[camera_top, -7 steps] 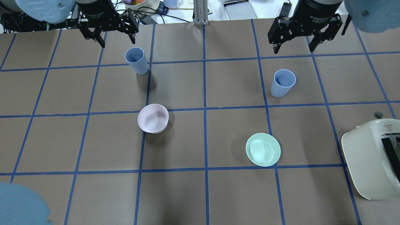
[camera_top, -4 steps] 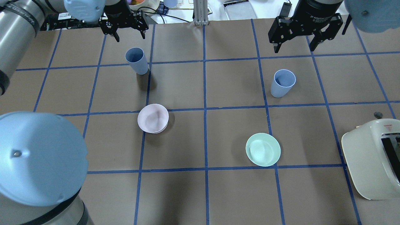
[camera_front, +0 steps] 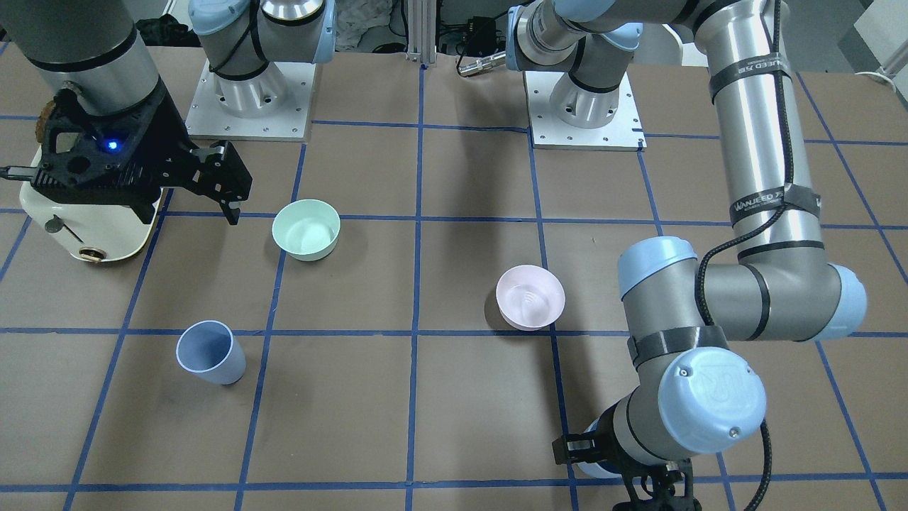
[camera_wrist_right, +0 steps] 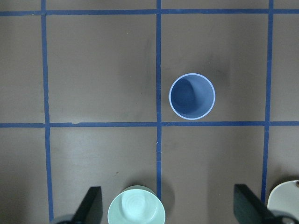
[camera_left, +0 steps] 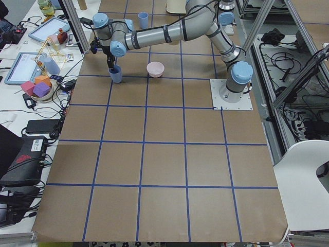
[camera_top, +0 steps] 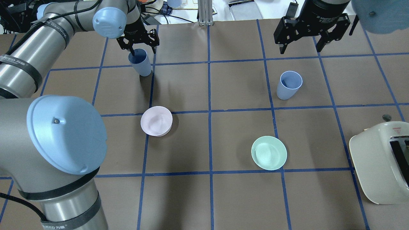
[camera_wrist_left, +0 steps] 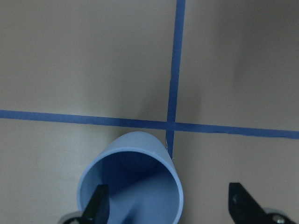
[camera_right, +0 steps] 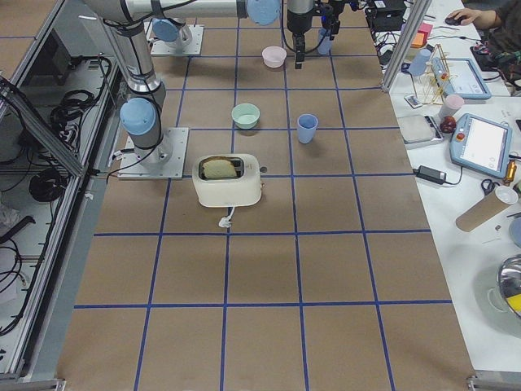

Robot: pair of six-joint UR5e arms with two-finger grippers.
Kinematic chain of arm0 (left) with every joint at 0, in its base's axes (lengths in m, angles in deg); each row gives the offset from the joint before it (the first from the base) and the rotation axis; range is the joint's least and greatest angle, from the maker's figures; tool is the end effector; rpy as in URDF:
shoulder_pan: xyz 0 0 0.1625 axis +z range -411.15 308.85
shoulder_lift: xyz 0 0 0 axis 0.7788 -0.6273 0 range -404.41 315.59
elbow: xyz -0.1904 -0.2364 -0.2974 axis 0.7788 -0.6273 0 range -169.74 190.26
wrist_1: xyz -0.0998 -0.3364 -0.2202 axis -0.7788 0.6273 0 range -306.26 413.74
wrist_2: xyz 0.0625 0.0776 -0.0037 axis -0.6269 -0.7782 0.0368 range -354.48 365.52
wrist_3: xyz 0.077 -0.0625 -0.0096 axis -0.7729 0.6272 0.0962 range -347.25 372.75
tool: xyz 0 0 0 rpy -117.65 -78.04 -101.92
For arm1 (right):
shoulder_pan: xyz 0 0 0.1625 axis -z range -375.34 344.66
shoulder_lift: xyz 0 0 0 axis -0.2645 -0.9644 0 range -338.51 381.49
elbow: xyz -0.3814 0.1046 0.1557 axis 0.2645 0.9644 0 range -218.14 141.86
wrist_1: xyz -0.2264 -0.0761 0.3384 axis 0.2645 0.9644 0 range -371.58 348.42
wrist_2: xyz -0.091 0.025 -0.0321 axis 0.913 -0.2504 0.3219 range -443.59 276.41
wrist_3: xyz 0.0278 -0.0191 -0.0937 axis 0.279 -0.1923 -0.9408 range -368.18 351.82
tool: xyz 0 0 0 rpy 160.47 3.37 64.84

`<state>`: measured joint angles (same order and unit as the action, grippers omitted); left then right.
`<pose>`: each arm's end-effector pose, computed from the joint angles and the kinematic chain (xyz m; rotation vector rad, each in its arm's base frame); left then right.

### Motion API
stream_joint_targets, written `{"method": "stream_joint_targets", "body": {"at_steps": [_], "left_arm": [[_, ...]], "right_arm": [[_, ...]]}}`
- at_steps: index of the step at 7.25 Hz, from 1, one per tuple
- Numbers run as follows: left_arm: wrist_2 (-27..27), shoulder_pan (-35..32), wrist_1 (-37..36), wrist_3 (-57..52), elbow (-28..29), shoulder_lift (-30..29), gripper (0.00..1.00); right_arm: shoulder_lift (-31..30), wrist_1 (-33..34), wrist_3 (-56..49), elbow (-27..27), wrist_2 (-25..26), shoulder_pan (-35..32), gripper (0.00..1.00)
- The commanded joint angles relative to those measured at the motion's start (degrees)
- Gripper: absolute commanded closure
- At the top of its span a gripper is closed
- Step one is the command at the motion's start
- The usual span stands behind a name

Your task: Stack blue cups with both arms

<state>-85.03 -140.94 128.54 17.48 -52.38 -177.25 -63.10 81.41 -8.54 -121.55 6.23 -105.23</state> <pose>-0.1295 -0.7666 0.2693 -0.1349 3.1288 0.0070 0.1325 -0.5391 0.5017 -0.0070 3.1367 -0.1145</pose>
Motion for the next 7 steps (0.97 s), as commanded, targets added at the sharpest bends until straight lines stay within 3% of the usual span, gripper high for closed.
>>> {"method": "stream_joint_targets", "body": {"at_steps": [1, 3, 5, 7], "left_arm": [[-0.1, 0.0, 0.2, 0.1, 0.2, -0.5, 1.00], [-0.2, -1.3, -0.2, 0.7, 0.2, -0.5, 1.00], [-3.0, -8.7, 1.0, 4.0, 0.8, 2.2, 1.00], [-1.8, -16.7, -1.5, 22.3, 0.8, 1.4, 1.00]], "right_arm": [[0.0, 0.0, -0.1, 0.0, 0.0, 0.0, 0.00], [0.0, -0.1, -0.1, 0.0, 0.0, 0.0, 0.00], [0.0, -0.1, -0.1, 0.0, 0.0, 0.0, 0.00], [0.0, -0.2, -0.1, 0.0, 0.0, 0.0, 0.00]]}}
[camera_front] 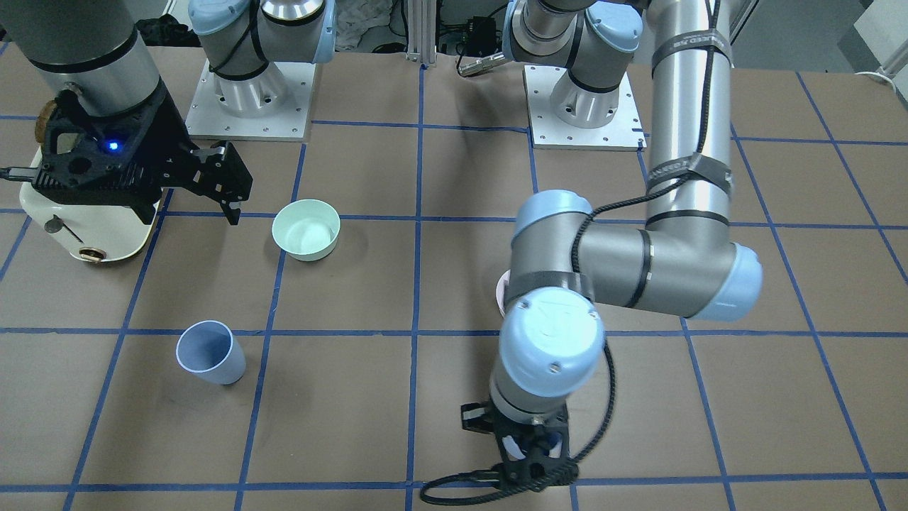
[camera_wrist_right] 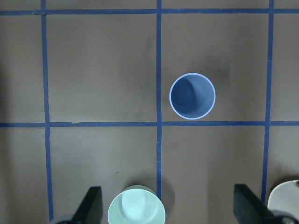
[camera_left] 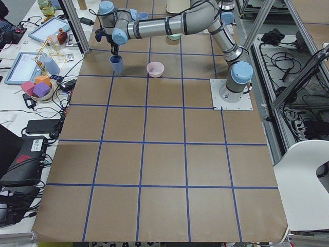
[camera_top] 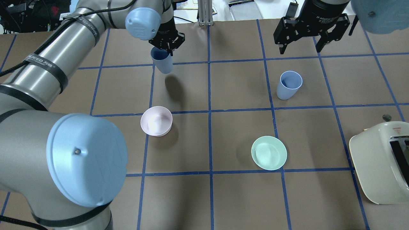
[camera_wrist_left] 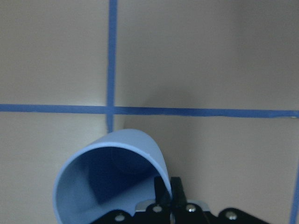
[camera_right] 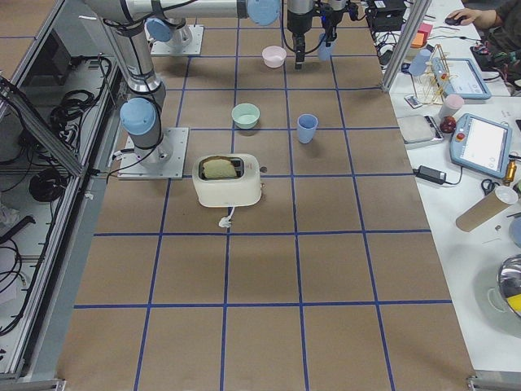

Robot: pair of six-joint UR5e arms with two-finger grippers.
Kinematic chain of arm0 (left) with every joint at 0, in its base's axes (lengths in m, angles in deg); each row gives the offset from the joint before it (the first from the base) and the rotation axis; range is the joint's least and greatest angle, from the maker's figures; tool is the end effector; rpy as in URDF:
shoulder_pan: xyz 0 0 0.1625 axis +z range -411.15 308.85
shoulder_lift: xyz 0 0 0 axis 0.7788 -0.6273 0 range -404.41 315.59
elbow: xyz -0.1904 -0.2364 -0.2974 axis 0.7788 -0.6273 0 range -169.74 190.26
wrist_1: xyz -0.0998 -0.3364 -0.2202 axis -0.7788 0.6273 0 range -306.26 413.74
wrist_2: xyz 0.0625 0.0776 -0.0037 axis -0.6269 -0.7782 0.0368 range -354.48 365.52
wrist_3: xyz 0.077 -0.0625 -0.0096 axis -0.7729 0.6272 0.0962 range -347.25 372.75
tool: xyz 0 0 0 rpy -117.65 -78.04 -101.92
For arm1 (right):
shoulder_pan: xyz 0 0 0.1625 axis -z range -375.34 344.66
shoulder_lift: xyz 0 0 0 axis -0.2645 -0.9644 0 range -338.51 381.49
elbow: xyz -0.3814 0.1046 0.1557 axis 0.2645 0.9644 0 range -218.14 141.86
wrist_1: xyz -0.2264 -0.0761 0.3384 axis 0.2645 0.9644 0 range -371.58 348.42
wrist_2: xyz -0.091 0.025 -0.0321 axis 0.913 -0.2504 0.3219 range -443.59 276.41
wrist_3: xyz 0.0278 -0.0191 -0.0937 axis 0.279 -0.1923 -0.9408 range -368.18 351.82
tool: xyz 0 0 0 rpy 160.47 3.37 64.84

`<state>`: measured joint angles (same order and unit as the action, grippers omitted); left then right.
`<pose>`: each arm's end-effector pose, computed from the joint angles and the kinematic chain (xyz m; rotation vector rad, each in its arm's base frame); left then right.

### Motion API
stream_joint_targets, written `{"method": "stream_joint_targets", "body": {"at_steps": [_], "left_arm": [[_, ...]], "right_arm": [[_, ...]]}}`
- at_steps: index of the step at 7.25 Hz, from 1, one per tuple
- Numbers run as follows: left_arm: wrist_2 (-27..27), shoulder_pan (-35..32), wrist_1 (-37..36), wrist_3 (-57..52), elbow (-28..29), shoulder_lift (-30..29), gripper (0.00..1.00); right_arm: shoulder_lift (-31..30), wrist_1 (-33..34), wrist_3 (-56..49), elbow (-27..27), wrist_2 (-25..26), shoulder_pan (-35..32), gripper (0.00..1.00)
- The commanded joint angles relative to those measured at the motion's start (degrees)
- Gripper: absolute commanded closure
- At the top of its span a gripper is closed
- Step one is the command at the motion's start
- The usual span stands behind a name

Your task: Stack blue cups with both arms

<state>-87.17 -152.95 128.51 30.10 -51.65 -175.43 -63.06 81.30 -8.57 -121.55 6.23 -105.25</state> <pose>-0.2823 -0.7223 0.2999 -0.1518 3.1015 -0.0788 0.1327 -0.5391 0.5011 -0.0084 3.1368 -0.1104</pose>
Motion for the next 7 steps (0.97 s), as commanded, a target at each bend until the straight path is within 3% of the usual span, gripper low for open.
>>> {"method": "stream_joint_targets", "body": {"at_steps": [1, 4, 5, 6, 7], "left_arm": [[2.6, -7.1, -2.7, 11.8, -0.2, -0.6, 1.00], [5.1, -9.0, -2.7, 13.6, -1.4, -1.5, 1.00], [4.6, -9.0, -2.7, 13.2, -1.6, -2.2, 0.16], [4.4, -9.0, -2.5, 13.2, -1.0, -2.4, 0.00], [4.4, -8.7, -0.4, 13.6, -0.6, -0.8, 0.00]], "right_arm": [[0.0, -0.1, 0.0, 0.0, 0.0, 0.1, 0.00], [-0.1, -0.4, 0.0, -0.1, 0.1, 0.2, 0.00], [-0.2, -0.4, 0.0, -0.1, 0.1, 0.1, 0.00], [-0.1, -0.4, 0.0, -0.1, 0.1, 0.1, 0.00], [-0.1, -0.4, 0.0, -0.1, 0.1, 0.1, 0.00]]}}
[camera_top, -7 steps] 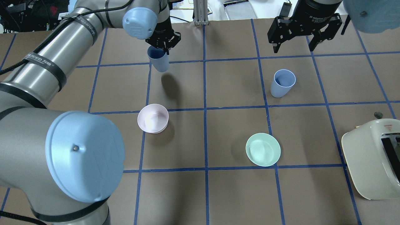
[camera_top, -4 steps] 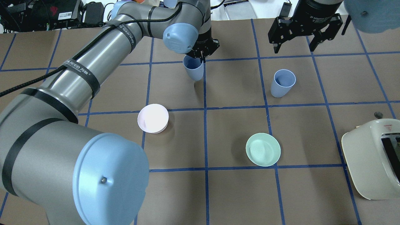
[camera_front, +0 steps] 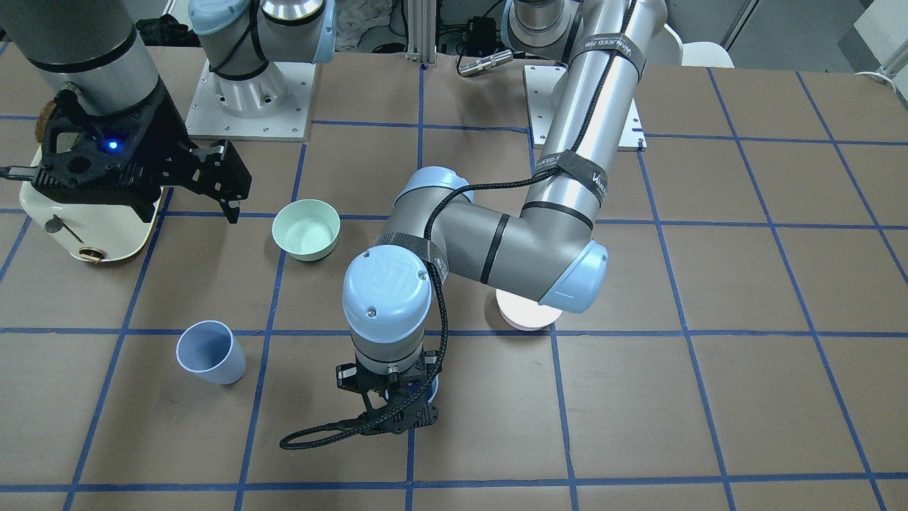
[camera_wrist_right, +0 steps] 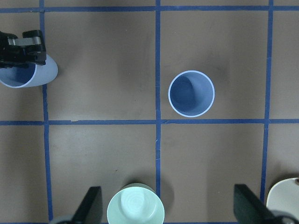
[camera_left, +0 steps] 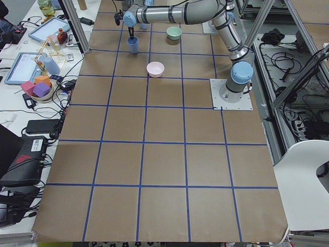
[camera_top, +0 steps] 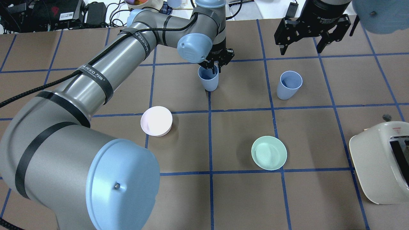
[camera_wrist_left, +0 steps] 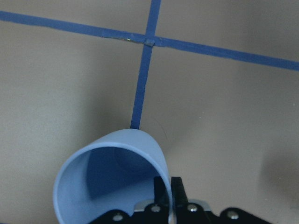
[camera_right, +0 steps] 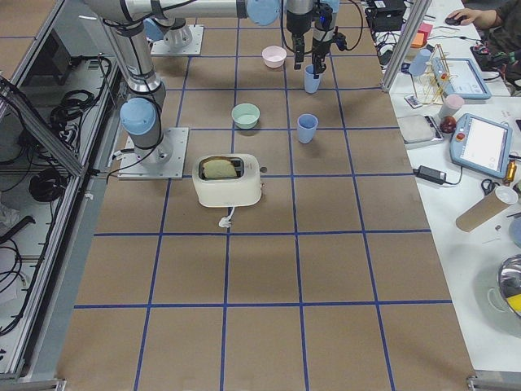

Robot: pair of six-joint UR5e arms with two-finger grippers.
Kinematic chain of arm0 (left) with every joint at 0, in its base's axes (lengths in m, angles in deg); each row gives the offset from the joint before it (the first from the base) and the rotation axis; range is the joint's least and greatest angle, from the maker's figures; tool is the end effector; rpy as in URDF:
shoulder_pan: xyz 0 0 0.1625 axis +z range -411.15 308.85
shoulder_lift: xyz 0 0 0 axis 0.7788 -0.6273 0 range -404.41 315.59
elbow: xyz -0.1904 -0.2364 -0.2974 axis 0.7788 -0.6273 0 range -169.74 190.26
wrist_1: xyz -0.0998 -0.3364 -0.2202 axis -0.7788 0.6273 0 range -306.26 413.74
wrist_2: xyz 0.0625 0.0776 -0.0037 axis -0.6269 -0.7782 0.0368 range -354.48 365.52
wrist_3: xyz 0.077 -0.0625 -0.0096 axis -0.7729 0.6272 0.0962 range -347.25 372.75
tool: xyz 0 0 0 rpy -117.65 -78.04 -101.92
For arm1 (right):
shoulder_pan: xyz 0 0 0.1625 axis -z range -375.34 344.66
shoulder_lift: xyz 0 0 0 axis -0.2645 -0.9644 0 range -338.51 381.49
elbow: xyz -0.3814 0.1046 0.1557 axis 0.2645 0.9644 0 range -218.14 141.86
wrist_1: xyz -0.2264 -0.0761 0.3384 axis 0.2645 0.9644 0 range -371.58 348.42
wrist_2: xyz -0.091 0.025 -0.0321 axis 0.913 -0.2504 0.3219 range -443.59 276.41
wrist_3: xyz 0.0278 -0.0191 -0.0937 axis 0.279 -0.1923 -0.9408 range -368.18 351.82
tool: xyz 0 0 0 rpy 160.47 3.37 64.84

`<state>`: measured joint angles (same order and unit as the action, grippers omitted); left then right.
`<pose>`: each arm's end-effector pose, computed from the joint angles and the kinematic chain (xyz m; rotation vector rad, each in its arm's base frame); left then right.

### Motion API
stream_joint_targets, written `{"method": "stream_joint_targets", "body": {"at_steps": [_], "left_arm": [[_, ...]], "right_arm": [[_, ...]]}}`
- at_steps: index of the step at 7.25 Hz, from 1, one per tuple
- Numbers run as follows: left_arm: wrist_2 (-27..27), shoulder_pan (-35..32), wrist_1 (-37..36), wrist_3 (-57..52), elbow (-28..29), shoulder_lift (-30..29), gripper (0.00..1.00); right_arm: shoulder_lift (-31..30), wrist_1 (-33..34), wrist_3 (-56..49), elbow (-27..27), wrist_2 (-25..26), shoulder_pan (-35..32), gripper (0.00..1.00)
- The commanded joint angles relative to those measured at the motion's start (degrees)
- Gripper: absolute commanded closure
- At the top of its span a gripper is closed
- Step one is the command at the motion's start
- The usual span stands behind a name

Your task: Stack blue cups with both arms

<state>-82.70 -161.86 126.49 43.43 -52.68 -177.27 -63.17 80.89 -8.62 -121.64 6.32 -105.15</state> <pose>-0.3994 -0.6707 0.2702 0.2690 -3.0910 0.0146 0.1316 -0.5379 0.5006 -0.0069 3.1388 -0.0997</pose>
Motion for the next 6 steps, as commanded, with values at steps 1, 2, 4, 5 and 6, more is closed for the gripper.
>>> {"method": "stream_joint_targets", "body": {"at_steps": [1, 2, 4, 5, 6], "left_arm": [[-0.1, 1.3, 8.7, -0.4, 1.4, 2.9, 0.00], [0.0, 3.4, 14.6, -0.9, 3.3, 4.9, 0.00], [0.5, 8.8, 24.4, -12.1, 4.7, 10.2, 0.00], [0.0, 9.4, 29.0, -12.9, 3.6, 14.7, 0.00], [0.1, 10.7, 30.9, -16.3, 1.4, 19.0, 0.02]], "right_arm": [[0.0, 0.0, 0.0, 0.0, 0.0, 0.0, 0.00], [0.0, 0.8, -0.8, 0.2, 0.4, 0.4, 0.00], [3.0, 0.6, -0.9, 0.1, 1.1, 4.3, 0.00], [5.3, 1.0, -1.3, 0.2, 1.0, 6.7, 0.00], [6.2, 2.5, -1.5, 0.1, 1.0, 8.2, 0.00]]}}
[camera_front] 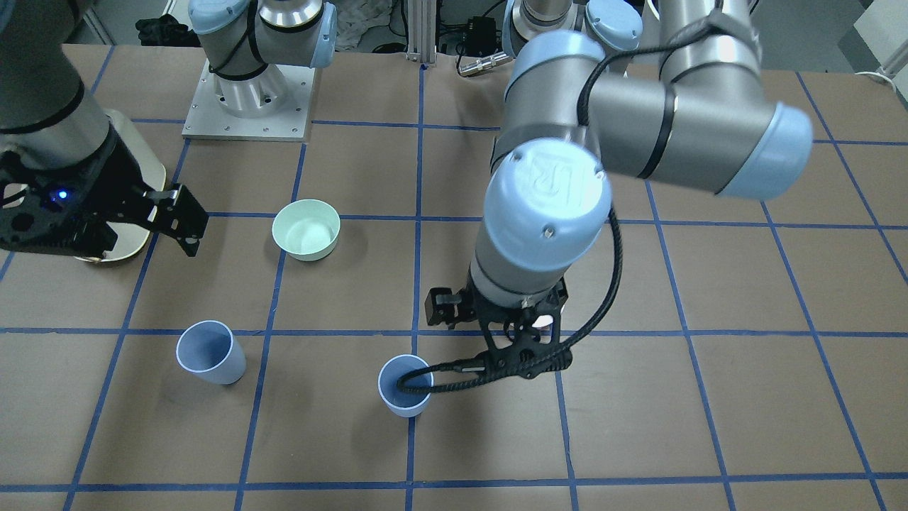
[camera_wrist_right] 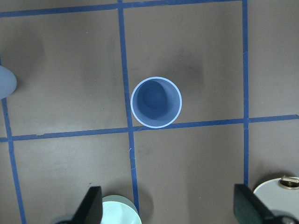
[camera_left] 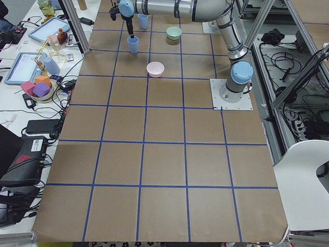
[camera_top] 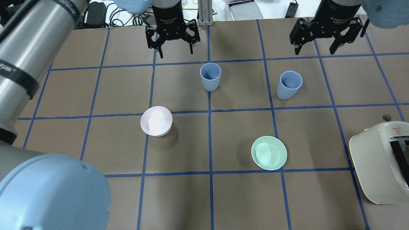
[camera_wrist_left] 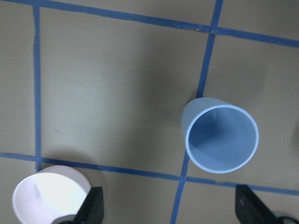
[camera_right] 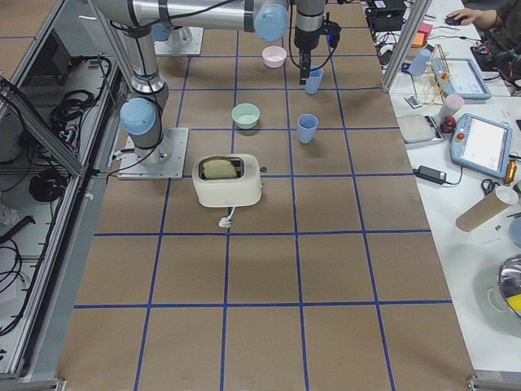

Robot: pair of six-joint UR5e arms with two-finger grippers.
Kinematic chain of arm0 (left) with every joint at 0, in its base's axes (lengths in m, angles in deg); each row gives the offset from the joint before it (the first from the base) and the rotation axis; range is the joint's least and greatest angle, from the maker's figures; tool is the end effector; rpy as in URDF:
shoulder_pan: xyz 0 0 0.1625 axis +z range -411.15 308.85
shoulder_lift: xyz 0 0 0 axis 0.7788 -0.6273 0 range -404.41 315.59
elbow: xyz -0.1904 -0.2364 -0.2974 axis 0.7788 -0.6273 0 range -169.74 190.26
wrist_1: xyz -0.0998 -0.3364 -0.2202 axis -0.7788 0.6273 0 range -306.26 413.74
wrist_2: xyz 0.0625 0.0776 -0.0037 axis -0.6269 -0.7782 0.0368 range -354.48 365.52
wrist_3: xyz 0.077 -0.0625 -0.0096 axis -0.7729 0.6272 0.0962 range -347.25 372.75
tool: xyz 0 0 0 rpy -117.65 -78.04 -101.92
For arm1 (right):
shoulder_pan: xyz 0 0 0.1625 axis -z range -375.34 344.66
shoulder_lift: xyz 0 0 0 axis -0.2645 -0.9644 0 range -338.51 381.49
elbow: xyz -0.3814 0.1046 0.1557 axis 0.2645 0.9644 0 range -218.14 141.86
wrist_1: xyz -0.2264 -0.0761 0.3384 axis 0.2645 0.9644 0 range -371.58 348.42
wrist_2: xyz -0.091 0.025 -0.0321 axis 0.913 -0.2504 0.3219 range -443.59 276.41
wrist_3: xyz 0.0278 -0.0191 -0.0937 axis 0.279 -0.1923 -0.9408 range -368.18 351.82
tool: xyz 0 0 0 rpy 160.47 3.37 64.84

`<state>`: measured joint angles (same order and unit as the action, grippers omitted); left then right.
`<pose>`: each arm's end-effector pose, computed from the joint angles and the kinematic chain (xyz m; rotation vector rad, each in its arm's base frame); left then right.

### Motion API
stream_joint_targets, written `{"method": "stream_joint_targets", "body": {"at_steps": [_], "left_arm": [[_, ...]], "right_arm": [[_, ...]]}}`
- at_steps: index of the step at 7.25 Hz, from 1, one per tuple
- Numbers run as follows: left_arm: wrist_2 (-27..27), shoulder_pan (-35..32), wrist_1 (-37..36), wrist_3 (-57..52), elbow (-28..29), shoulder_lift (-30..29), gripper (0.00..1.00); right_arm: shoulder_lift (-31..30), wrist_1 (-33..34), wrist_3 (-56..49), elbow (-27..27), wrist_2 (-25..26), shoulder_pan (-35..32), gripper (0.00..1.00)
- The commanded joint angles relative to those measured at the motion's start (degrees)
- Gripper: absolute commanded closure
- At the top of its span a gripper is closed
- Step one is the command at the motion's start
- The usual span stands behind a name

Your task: Stack blue cups with both arms

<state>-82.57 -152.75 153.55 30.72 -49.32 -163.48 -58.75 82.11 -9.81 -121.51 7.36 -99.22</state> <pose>-0.2711 -0.6411 0.4300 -0.1776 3.1220 0.2368 0.0707 -0.5751 0.4615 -0.1225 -3.1219 0.0137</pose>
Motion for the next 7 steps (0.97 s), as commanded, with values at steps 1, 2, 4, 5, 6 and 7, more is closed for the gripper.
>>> {"method": "stream_joint_targets", "body": {"at_steps": [1, 2, 4, 5, 6, 7], "left_arm": [[-0.2, 2.1, 3.6, -5.0, -7.3, 10.6, 0.06], [-3.5, 4.1, -0.6, -5.3, -14.3, 15.1, 0.06], [-5.5, 6.8, -15.3, -9.8, -27.1, 21.1, 0.00], [-5.5, 7.1, -15.4, -10.3, -28.0, 22.7, 0.00], [-4.8, 8.0, -15.5, -10.3, -28.3, 22.8, 0.00], [-5.2, 7.7, -15.5, -10.2, -28.4, 23.0, 0.00]], "right_arm": [[4.5, 4.0, -0.3, 0.0, 0.4, 2.8, 0.00], [7.0, 5.6, -0.2, 0.0, 0.2, 2.8, 0.00], [11.9, 10.5, -0.1, -0.3, -0.3, 2.5, 0.00], [12.6, 12.5, -0.2, -1.6, -0.3, 2.5, 0.00], [12.7, 14.6, -0.2, -3.6, -0.2, 2.5, 0.00], [12.9, 17.4, -0.3, -5.9, -0.2, 2.6, 0.00]]}}
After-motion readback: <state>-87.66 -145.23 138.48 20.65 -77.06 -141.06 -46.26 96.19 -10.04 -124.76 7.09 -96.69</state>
